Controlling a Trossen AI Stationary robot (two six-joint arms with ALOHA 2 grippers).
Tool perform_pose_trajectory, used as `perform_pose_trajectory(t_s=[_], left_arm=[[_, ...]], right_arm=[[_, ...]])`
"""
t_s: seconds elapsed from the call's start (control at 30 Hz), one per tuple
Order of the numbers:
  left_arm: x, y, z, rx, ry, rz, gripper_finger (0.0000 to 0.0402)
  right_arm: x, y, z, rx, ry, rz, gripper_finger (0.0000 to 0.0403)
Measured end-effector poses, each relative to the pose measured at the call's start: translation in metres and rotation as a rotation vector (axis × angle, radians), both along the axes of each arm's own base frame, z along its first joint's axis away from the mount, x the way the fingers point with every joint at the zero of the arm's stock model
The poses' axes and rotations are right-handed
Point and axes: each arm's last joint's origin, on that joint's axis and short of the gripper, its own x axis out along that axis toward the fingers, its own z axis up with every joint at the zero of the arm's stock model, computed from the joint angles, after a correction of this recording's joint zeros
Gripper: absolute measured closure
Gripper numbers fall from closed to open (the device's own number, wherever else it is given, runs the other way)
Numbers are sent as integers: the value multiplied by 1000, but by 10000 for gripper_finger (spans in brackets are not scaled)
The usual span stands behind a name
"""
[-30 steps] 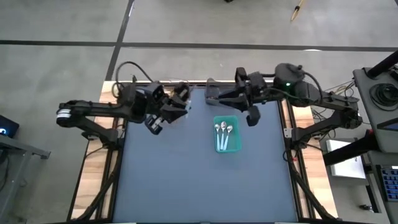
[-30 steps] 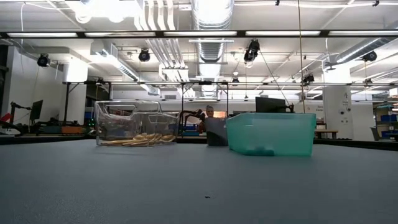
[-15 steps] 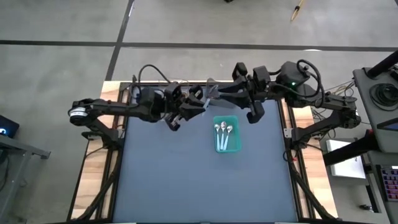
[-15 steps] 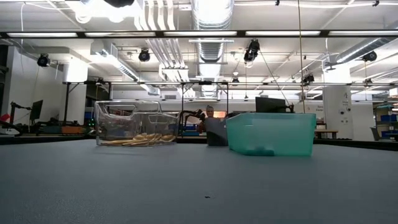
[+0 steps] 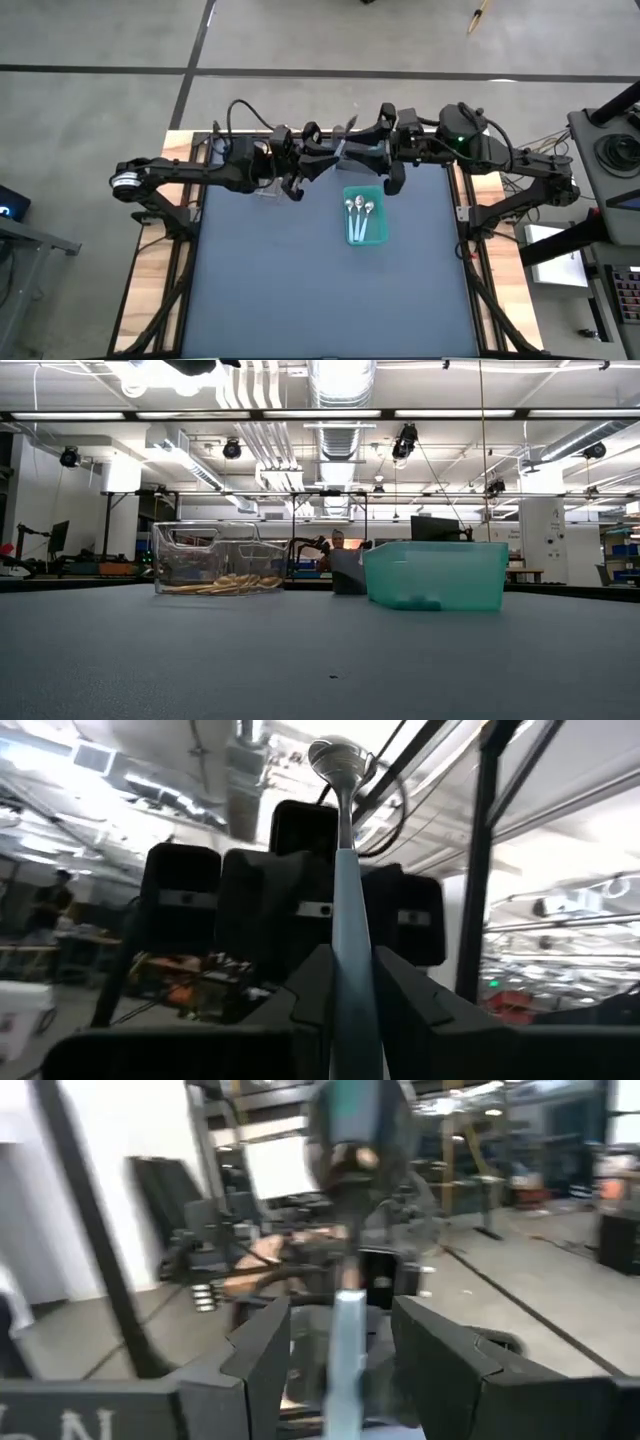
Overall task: Sort silverware by color (type)
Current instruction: Put the light blue spoon into the green bin
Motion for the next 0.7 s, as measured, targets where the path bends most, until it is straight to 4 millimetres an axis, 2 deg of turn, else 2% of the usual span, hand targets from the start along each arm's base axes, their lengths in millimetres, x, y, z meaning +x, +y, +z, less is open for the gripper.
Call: perform_pose_trajectory(t_s=[0.3, 0.53, 0.7], left_arm=[[1, 3, -2, -1, 23, 58, 365], [4, 5, -6, -18, 36, 103, 365], [4, 4, -5, -16, 25, 103, 365]], right_arm=[[0, -1, 0, 3, 0, -46, 252], [11, -3, -8, -20, 31, -58, 270], [10, -4, -7, -43, 27, -79, 295]])
